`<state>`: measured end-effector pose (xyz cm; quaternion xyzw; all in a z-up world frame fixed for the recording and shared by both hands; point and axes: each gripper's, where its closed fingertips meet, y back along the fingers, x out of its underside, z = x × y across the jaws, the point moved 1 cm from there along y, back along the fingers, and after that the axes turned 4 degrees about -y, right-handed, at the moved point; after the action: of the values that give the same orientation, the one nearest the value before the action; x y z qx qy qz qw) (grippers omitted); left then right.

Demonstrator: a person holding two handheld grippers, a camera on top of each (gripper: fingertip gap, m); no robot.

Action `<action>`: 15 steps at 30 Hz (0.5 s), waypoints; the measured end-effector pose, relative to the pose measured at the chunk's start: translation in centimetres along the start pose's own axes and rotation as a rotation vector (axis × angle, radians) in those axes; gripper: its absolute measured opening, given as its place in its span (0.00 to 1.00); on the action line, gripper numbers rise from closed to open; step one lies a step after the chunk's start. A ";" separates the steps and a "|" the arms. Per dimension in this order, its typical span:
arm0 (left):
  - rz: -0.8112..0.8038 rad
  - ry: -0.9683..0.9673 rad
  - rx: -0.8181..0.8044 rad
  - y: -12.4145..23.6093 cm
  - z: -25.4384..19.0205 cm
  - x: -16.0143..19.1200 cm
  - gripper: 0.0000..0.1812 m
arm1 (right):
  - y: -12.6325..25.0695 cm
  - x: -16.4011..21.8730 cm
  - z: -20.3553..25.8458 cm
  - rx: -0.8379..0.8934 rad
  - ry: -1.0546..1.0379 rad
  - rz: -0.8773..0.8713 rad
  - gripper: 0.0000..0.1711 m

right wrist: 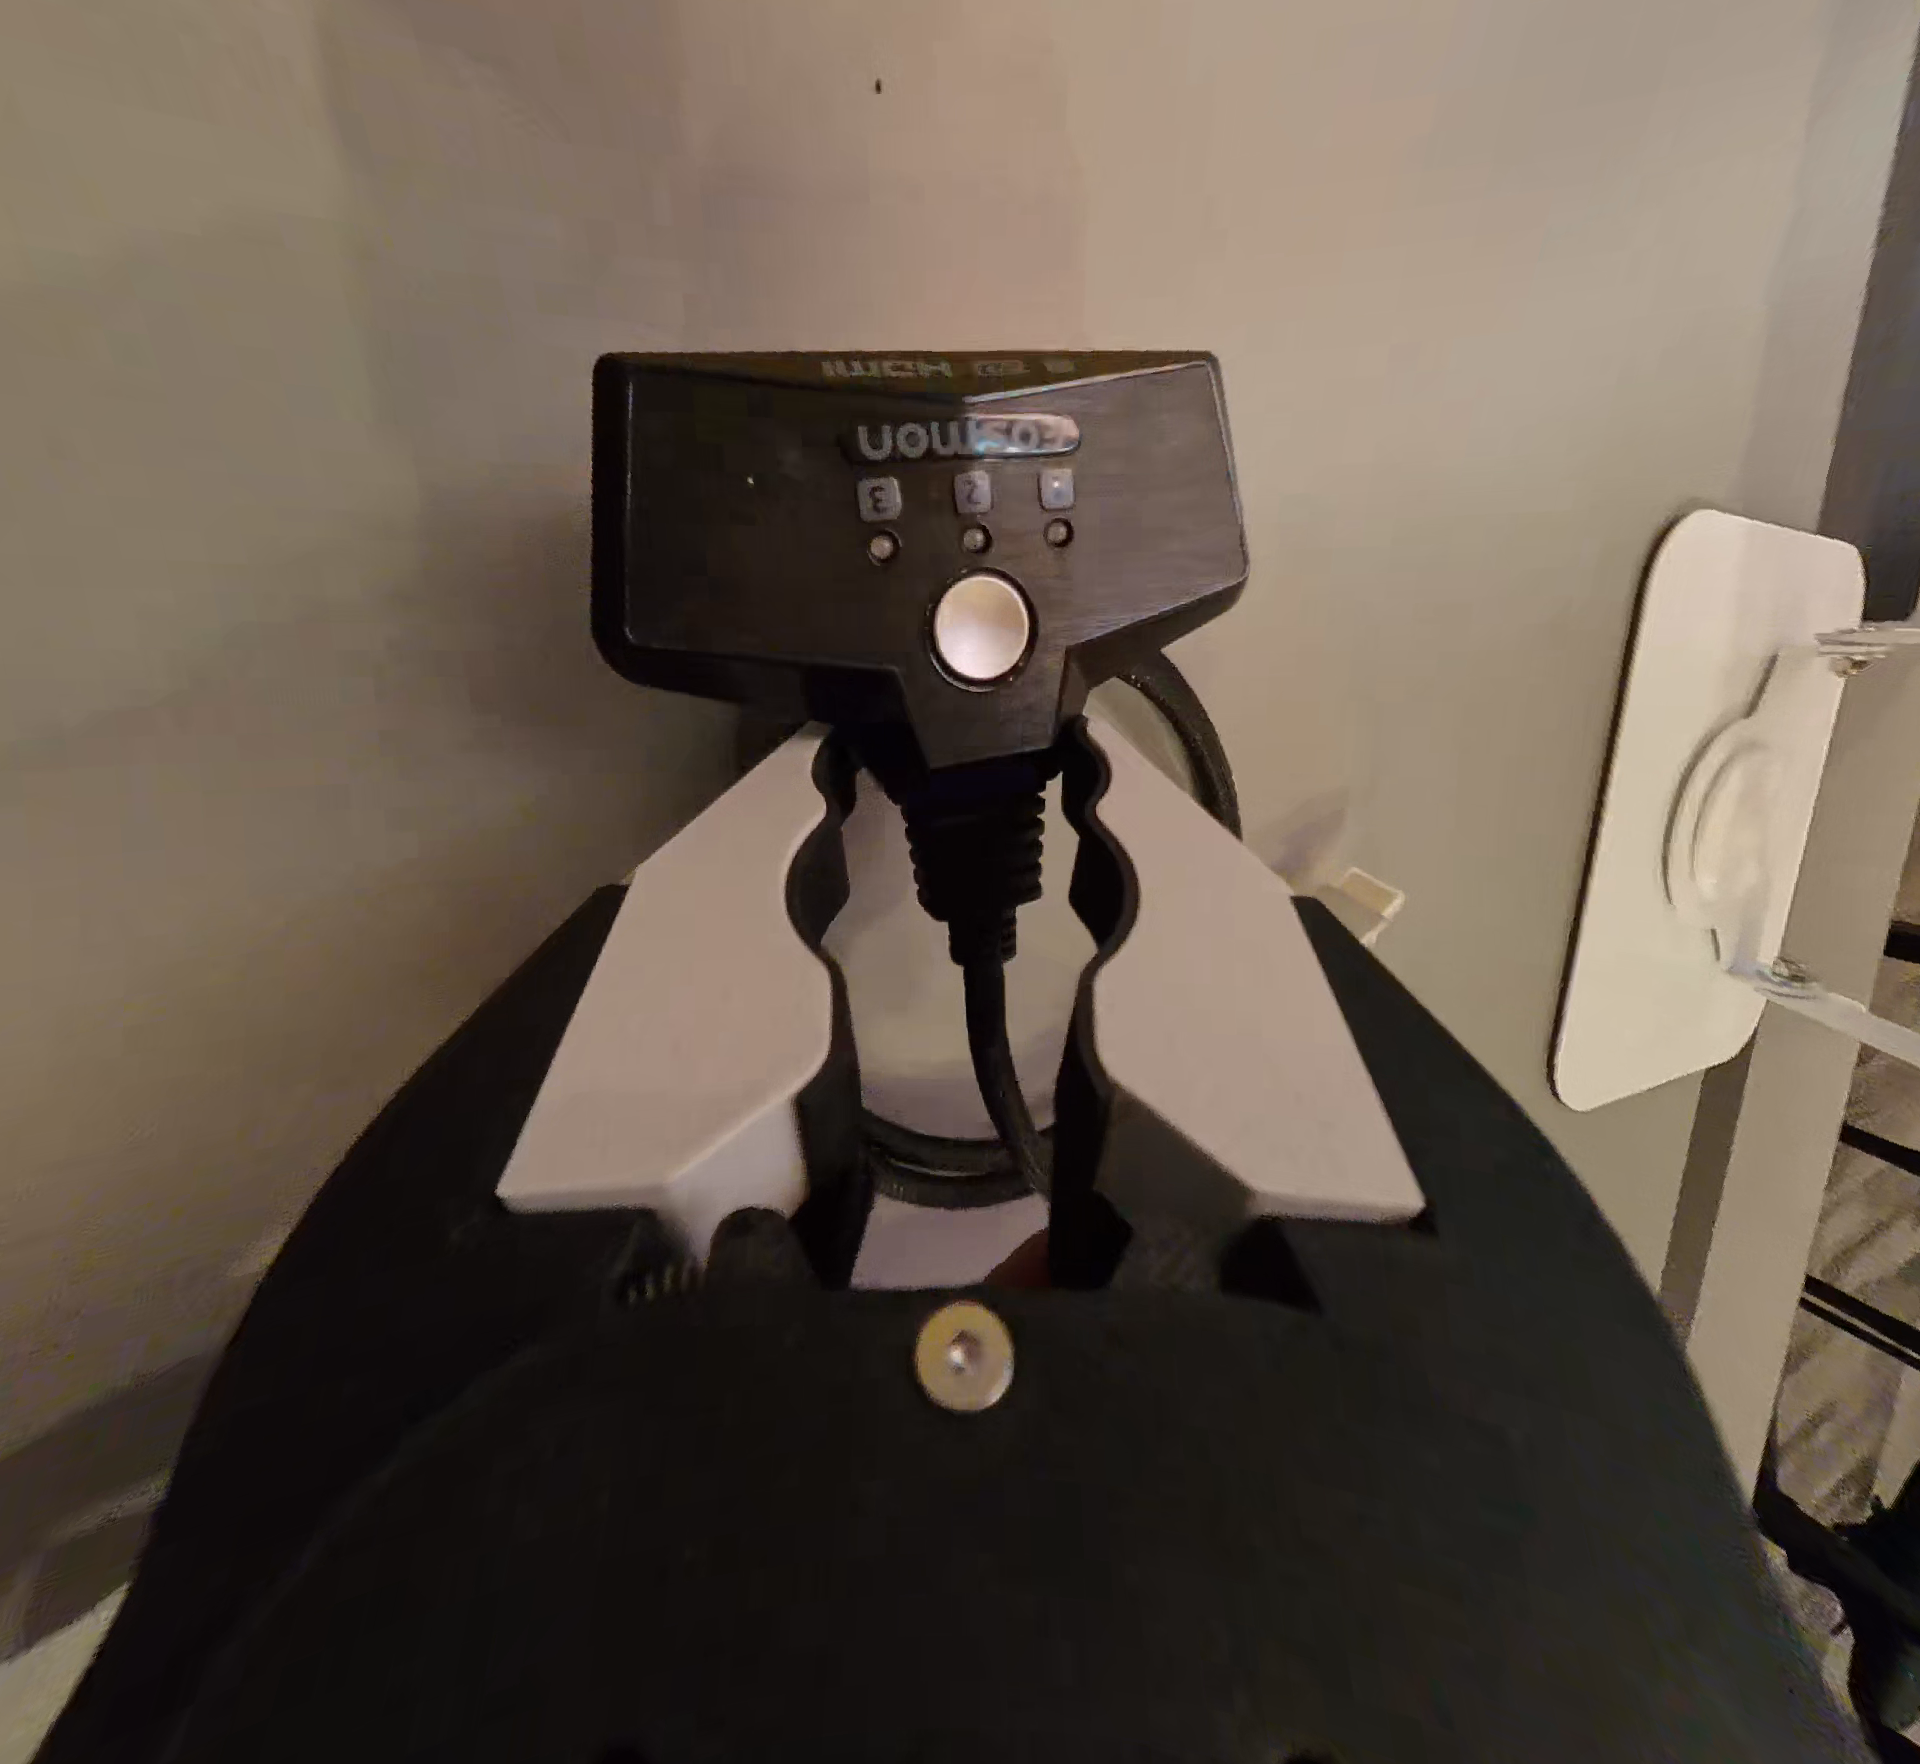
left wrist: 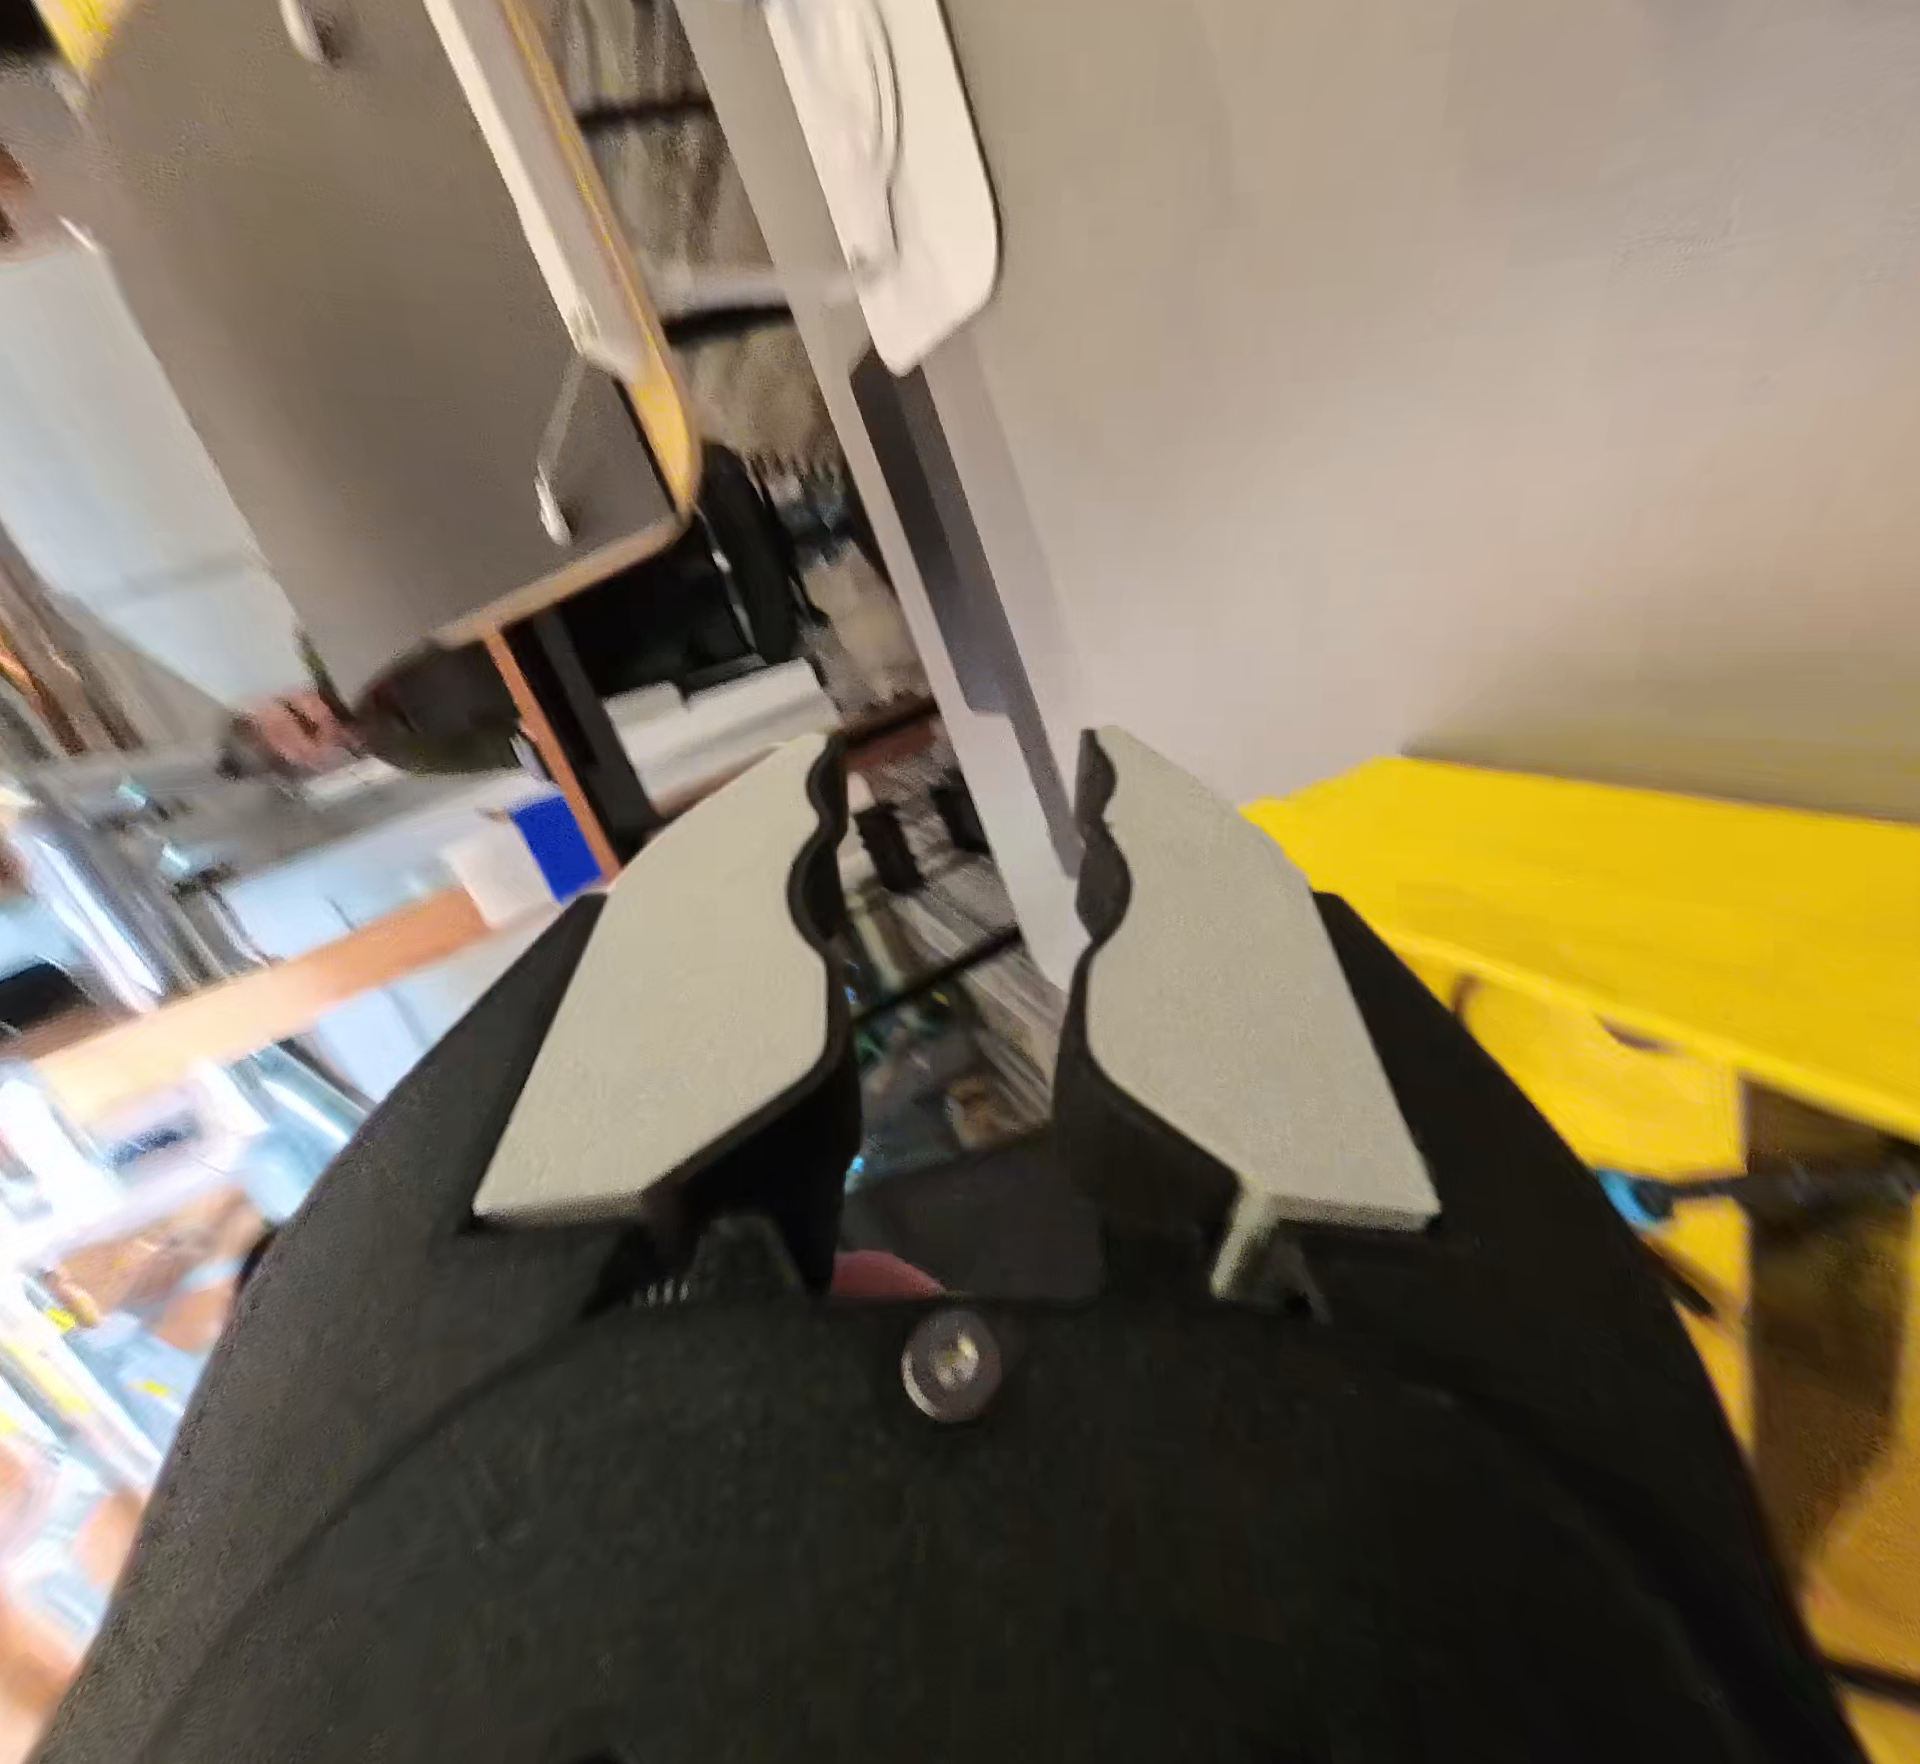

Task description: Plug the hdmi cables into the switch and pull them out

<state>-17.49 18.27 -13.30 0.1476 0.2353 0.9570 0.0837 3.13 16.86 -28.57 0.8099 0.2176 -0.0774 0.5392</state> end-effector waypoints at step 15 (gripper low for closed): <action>0.215 0.470 0.423 8.6 -11.1 10.2 0.25 | -0.1 0.1 -0.4 -0.038 -0.101 0.007 0.31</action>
<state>-31.47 8.33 -16.15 -0.0393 0.4249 0.8981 -0.1067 3.14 17.29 -28.49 0.7952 0.1887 -0.1120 0.5652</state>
